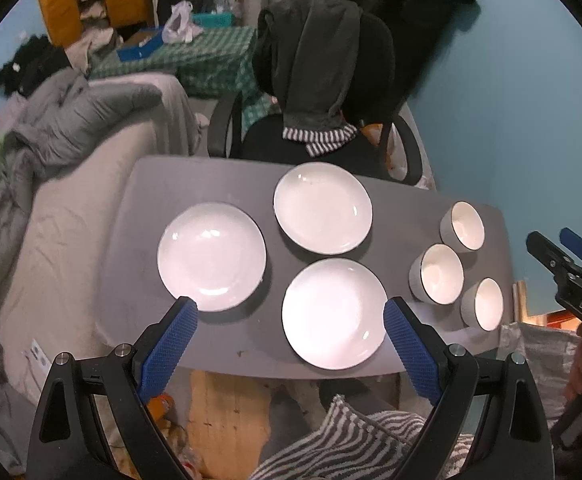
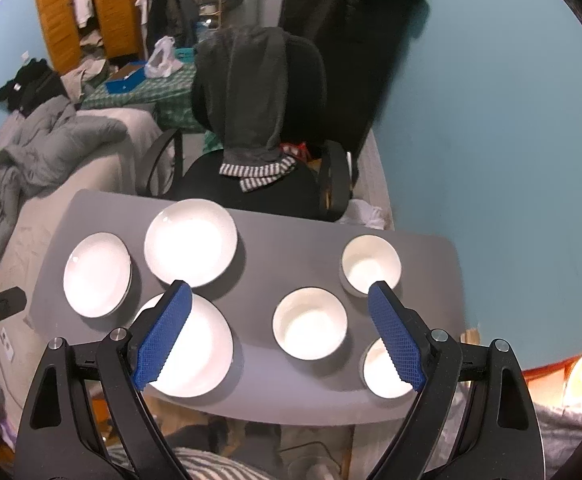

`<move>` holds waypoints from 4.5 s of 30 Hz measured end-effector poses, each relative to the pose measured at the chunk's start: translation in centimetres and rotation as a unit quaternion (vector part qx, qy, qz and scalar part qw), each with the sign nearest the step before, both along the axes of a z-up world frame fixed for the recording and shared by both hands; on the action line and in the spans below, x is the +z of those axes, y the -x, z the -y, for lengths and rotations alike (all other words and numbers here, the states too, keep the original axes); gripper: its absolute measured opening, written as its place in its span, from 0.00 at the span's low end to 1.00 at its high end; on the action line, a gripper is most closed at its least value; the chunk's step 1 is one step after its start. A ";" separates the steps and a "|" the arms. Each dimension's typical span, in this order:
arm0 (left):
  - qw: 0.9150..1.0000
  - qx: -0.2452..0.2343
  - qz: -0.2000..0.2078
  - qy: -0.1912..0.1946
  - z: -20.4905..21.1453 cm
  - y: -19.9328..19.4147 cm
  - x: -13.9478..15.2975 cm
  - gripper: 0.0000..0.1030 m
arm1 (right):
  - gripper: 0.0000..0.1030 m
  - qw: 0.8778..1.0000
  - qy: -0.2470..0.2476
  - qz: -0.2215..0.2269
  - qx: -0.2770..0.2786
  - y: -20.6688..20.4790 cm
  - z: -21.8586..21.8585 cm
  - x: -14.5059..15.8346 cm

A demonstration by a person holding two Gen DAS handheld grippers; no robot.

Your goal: Organize plates and bowls

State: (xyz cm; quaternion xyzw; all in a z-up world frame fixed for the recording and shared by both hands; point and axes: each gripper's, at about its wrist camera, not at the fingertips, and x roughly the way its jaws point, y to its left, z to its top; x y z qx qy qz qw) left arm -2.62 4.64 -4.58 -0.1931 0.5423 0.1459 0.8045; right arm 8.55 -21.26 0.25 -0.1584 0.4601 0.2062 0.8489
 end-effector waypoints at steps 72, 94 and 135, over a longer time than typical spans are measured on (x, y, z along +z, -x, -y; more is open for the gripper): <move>0.975 -0.039 -0.190 0.109 1.5 -4.0 -25.2 0.51 | 0.67 0.963 0.081 -0.216 0.139 -2.0 -5.8 -26.7; 0.969 -0.037 -0.205 0.135 1.1 -5.0 -27.1 0.29 | 0.47 0.956 0.133 -0.184 0.184 0.2 -6.3 -26.6; 0.973 -0.053 -0.177 0.137 3.0 -5.5 -26.9 0.17 | 0.22 0.946 0.046 -0.304 0.100 -8.0 -3.8 -29.3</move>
